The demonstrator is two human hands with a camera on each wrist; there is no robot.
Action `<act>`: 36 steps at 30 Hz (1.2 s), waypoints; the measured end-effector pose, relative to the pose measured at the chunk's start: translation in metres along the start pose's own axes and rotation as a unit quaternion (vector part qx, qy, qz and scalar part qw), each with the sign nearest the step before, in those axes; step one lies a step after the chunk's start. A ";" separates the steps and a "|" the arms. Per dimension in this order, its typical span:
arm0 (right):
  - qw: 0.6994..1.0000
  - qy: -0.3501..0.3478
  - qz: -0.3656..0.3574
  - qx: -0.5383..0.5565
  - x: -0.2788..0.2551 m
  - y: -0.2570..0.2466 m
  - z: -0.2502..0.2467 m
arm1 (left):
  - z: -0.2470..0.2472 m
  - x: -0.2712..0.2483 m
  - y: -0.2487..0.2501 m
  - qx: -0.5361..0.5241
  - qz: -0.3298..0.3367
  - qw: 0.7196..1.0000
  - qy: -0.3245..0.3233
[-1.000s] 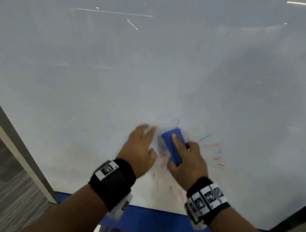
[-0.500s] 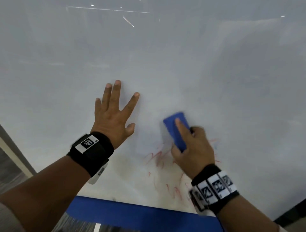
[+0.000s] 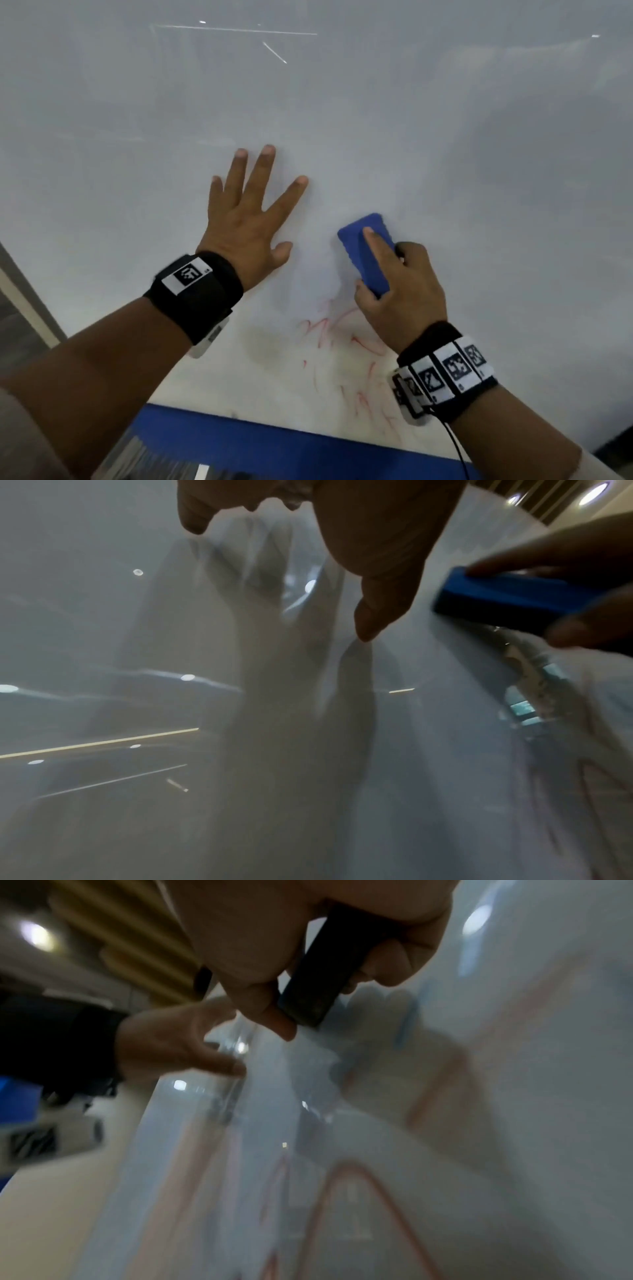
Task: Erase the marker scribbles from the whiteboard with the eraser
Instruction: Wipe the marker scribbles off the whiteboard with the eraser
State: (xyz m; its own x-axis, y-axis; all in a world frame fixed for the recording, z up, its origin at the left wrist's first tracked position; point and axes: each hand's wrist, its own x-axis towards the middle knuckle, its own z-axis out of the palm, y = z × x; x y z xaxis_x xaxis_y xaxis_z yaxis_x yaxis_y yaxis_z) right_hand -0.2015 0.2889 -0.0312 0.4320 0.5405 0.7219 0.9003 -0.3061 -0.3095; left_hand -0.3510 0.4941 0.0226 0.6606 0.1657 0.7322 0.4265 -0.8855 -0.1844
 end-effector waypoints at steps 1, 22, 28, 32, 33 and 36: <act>1.000 0.013 0.009 0.009 0.006 -0.003 -0.002 | -0.002 0.007 0.007 0.004 0.022 1.000 0.007; 0.965 -0.259 -0.009 -0.037 -0.103 0.044 0.023 | -0.044 0.077 0.015 0.040 0.046 0.998 -0.021; 0.998 0.037 0.049 0.030 -0.022 0.036 -0.012 | -0.043 0.070 0.020 0.032 0.028 0.999 -0.032; 0.997 -0.056 0.051 0.020 -0.043 0.036 -0.001 | -0.042 0.067 0.025 0.019 0.011 0.999 -0.026; 0.993 -0.112 0.036 0.004 -0.068 0.040 0.009 | -0.041 0.065 0.026 0.015 0.007 1.000 -0.022; 0.974 -0.221 0.032 -0.023 -0.113 0.056 0.022 | -0.036 0.056 0.028 0.010 -0.006 1.000 -0.026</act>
State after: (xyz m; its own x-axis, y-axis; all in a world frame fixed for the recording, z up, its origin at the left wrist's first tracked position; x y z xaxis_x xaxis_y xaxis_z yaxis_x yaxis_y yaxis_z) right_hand -0.1985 0.2272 -0.1438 0.4779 0.8006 0.3615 0.8715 -0.3804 -0.3096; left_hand -0.3243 0.4624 0.0820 0.6867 0.1985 0.6993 0.4457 -0.8749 -0.1893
